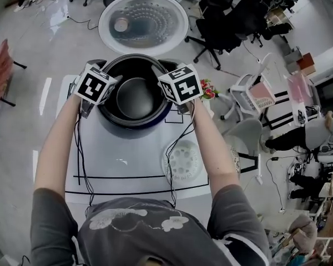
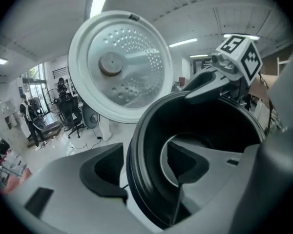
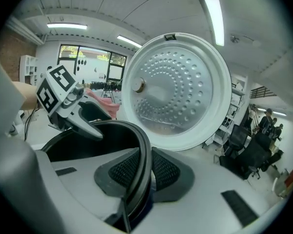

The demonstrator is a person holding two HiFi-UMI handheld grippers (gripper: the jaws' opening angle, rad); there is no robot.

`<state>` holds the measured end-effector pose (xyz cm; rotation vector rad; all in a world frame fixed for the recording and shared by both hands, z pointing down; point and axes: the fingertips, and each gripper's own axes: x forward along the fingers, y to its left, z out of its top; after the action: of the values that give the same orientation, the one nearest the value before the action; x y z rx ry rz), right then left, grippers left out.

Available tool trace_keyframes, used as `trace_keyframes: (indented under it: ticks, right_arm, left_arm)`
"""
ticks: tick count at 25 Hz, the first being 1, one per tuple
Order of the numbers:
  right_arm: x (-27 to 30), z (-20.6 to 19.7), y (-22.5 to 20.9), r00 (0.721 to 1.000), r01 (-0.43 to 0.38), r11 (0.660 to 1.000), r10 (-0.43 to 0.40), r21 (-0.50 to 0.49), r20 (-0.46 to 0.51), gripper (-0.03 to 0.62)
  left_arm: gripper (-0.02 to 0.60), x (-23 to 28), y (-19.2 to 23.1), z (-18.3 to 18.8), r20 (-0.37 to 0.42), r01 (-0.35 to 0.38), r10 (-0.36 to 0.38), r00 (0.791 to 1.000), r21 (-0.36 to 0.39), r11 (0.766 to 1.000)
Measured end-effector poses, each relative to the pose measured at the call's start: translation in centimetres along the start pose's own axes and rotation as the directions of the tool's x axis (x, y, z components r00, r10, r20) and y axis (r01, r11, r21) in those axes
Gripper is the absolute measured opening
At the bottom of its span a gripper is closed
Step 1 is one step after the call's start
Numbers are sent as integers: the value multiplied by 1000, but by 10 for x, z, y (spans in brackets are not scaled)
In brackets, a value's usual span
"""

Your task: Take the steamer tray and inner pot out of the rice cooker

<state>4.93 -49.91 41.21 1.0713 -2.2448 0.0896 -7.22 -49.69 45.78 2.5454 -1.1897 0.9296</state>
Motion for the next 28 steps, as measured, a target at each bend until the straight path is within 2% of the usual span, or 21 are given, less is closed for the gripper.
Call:
trace_keyframes:
  ticks: [3,8,11,14,18,21,25,28]
  right_arm:
    - [-1,1,1,1000,-7,1000,7,7,10,95]
    - [-1,2,1,1000,-10,1000,10,9,16,95]
    - [-2,2,0,1000,-6,1000,6,7,20,95]
    - [-6,6,-2,999,-4,1000,4,4,41,95]
    - [-19,18,-8,997,-7,1000,5,24,79,95]
    - [-30,28,-9,993,-4,1000,0,28,116,95]
    - [-48,46,-9,985,12,1000,-15,19,172,95]
    - [-63,59,-7,978,18,1000,-20,9,208,94]
  left_arm:
    - [186,6,8,-5,-74,-28,29,997,22,999]
    - [107,11,13,-5,-143,-119,146,979,179,977]
    - [97,11,13,-5,-183,-116,140,973,136,984]
    - [85,5,14,3,-190,-98,116,975,103,990]
    - [77,-10,14,43,-113,-87,103,988,142,986]
    - [74,-23,10,48,-130,-72,89,988,128,989]
    - [74,-44,17,75,-60,-130,142,988,175,976]
    - [72,-56,12,81,-61,-111,120,991,135,985]
